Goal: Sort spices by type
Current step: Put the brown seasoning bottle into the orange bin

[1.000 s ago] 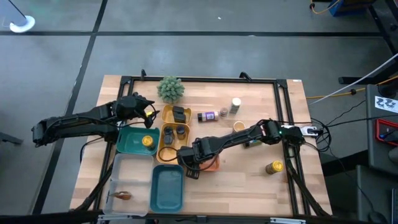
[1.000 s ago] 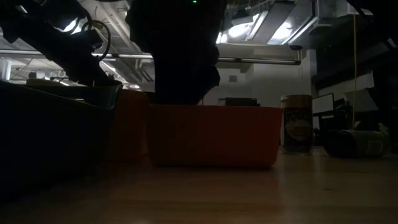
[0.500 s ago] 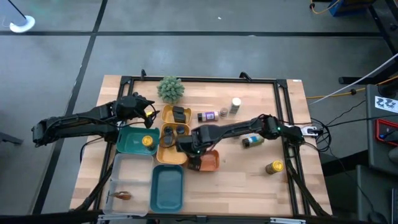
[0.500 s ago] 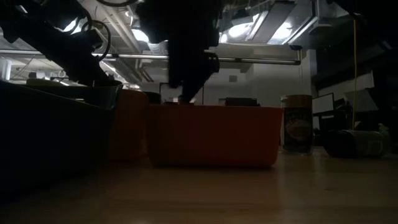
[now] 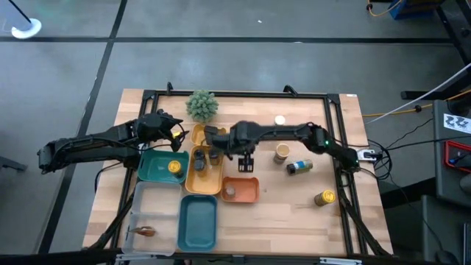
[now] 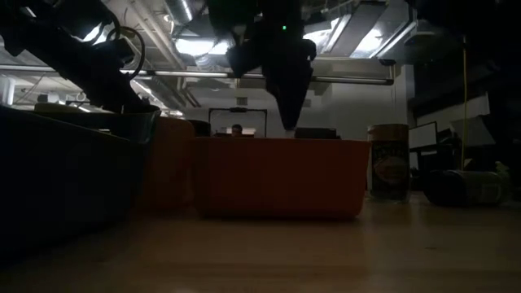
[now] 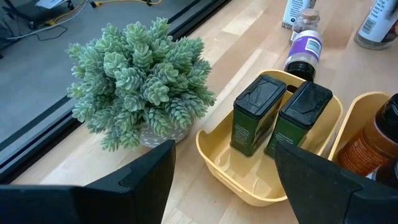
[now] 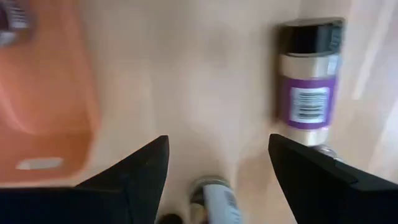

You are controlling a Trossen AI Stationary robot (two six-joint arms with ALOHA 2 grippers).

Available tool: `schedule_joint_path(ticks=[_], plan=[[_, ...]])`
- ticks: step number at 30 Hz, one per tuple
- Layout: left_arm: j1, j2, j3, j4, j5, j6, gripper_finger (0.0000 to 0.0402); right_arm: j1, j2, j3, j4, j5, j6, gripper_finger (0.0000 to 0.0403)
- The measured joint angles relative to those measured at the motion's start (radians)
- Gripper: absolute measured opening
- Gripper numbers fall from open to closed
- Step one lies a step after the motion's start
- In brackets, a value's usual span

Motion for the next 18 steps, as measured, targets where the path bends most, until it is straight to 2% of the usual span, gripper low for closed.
schedule_joint_path(ticks=[9,18], plan=[[0.000,0.000,0.000,-0.002,0.000,0.000,0.0263,-0.176,-0.011,0.000,0.001,0.008,-0.152,0.0276],[0.000,0.000,0.000,-0.005,0.000,0.000,0.0263,-0.313,-0.011,-0.107,0.001,-0.016,-0.161,0.0276]])
